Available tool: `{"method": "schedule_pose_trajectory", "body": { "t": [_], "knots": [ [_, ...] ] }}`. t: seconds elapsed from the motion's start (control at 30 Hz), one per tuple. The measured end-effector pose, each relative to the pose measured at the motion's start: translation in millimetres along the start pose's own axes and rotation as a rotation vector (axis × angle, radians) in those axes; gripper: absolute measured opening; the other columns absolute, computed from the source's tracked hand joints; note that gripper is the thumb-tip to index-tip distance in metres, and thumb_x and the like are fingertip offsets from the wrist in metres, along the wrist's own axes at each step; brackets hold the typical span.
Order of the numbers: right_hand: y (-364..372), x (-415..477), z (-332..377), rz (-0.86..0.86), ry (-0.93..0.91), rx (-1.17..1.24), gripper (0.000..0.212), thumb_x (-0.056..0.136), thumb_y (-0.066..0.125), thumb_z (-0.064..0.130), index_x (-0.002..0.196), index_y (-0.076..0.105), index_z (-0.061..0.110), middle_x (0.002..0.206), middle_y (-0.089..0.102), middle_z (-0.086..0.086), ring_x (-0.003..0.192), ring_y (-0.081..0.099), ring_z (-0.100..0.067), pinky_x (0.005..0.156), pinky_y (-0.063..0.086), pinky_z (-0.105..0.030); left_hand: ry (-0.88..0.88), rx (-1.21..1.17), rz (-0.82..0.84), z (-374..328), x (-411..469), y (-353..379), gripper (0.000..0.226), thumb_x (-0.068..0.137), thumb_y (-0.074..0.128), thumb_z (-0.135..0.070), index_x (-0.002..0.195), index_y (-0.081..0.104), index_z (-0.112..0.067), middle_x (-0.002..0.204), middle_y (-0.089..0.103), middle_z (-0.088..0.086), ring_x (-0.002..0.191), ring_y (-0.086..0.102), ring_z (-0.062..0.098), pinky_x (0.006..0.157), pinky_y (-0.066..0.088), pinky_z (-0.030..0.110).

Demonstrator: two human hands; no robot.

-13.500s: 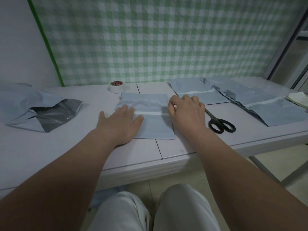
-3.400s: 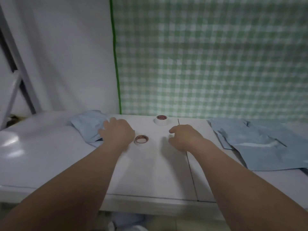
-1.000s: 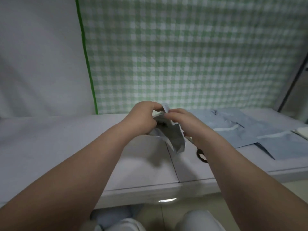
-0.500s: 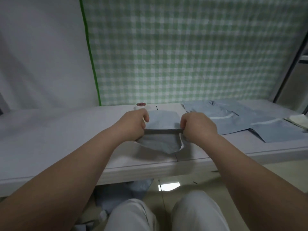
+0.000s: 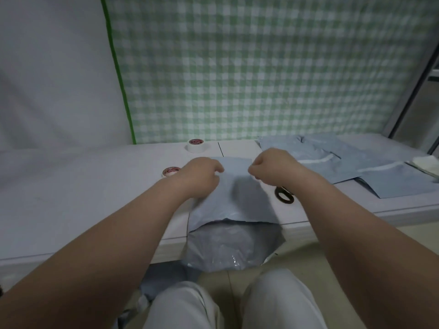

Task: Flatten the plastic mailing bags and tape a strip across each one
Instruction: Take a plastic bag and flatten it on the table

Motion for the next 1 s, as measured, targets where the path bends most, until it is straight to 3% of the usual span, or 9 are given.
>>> {"method": "schedule_pose_trajectory", "body": {
  "t": [0.07,0.17,0.2,0.37,0.47,0.57,0.67,0.9,1.0],
  "knots": [
    [12.5,12.6,5.9,-0.074,-0.050,0.004,0.023,0.086,0.048,0.009,0.067,0.061,0.015,0.075,0.062,-0.005,0.078,0.058,-0.023,0.078,0.046,-0.029,0.033,-0.025,-0.045,-3.1,16.9,9.0,0.044,0.096,0.043,-0.013,0.140,0.043,-0.012,0.147,0.041,0.005,0.135,0.036,0.021,0.106,0.025,0.025],
    [39.3,30.0,9.3,-0.045,-0.084,-0.018,0.024,0.091,0.045,0.008,0.105,0.063,0.014,0.115,0.062,-0.008,0.111,0.055,-0.026,0.089,0.044,-0.029,0.085,-0.043,-0.104,-2.7,40.5,20.8,0.028,0.093,0.042,-0.008,0.119,0.051,-0.003,0.128,0.050,0.013,0.121,0.045,0.028,0.094,0.032,0.030],
    [47.0,34.5,9.3,-0.038,-0.103,-0.037,0.021,0.091,0.044,0.008,0.103,0.061,0.014,0.119,0.060,-0.010,0.113,0.054,-0.028,0.087,0.043,-0.029,0.086,-0.042,-0.114,-0.7,47.3,23.8,0.023,0.094,0.042,-0.008,0.114,0.051,-0.002,0.123,0.051,0.014,0.116,0.047,0.029,0.091,0.032,0.031],
    [69.9,50.5,4.8,-0.118,-0.209,-0.017,0.021,0.092,0.039,0.009,0.075,0.033,0.019,0.103,0.048,-0.007,0.087,0.044,-0.024,0.069,0.027,-0.029,0.092,-0.014,-0.146,4.2,70.0,34.5,0.022,0.097,0.040,-0.011,0.111,0.051,0.001,0.119,0.055,0.016,0.112,0.049,0.031,0.087,0.031,0.030],
    [74.6,57.9,3.9,-0.157,-0.252,0.015,0.008,0.094,0.037,0.008,0.095,0.045,0.012,0.106,0.045,-0.006,0.098,0.045,-0.025,0.070,0.028,-0.030,0.112,-0.012,-0.160,3.4,79.0,38.1,0.018,0.096,0.042,-0.011,0.107,0.053,-0.002,0.109,0.057,0.015,0.105,0.053,0.031,0.085,0.037,0.033],
    [77.7,62.7,2.4,-0.204,-0.262,0.011,0.022,0.096,0.035,0.012,0.110,0.050,0.004,0.114,0.048,-0.007,0.106,0.045,-0.024,0.073,0.029,-0.027,0.084,0.033,-0.253,9.0,86.2,38.5,0.006,0.091,0.049,-0.010,0.086,0.051,-0.010,0.084,0.051,0.007,0.089,0.056,0.027,0.067,0.031,0.028],
    [77.8,60.5,-1.3,-0.295,-0.211,0.042,0.021,0.097,0.037,0.019,0.108,0.052,0.009,0.107,0.053,-0.005,0.085,0.047,-0.020,0.067,0.030,-0.027,0.054,0.013,-0.357,10.6,85.0,37.2,0.014,0.085,0.055,-0.010,0.074,0.048,-0.012,0.067,0.039,-0.002,0.073,0.049,0.024,0.060,0.024,0.029],
    [78.1,50.7,-8.6,-0.360,-0.205,0.057,0.021,0.096,0.042,0.024,0.112,0.049,0.014,0.102,0.055,-0.007,0.088,0.054,-0.027,0.064,0.030,-0.031,0.166,-0.192,-0.387,9.6,69.2,27.2,0.012,0.079,0.066,-0.014,0.089,0.069,-0.006,0.087,0.065,0.009,0.081,0.057,0.023,0.070,0.039,0.029],
    [74.6,42.9,-7.9,-0.357,-0.232,0.007,0.024,0.094,0.045,0.022,0.115,0.050,0.012,0.108,0.055,-0.006,0.096,0.051,-0.025,0.066,0.027,-0.029,0.188,-0.192,-0.351,10.4,62.1,27.9,0.013,0.079,0.071,-0.018,0.082,0.071,-0.005,0.083,0.065,0.009,0.077,0.057,0.022,0.068,0.039,0.029]
  ]
}}
Point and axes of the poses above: each hand's wrist, its own x-axis towards the middle knuckle, its own y-axis out of the palm, z = x × y, the point moved 4 cm from there along x, towards the middle knuckle
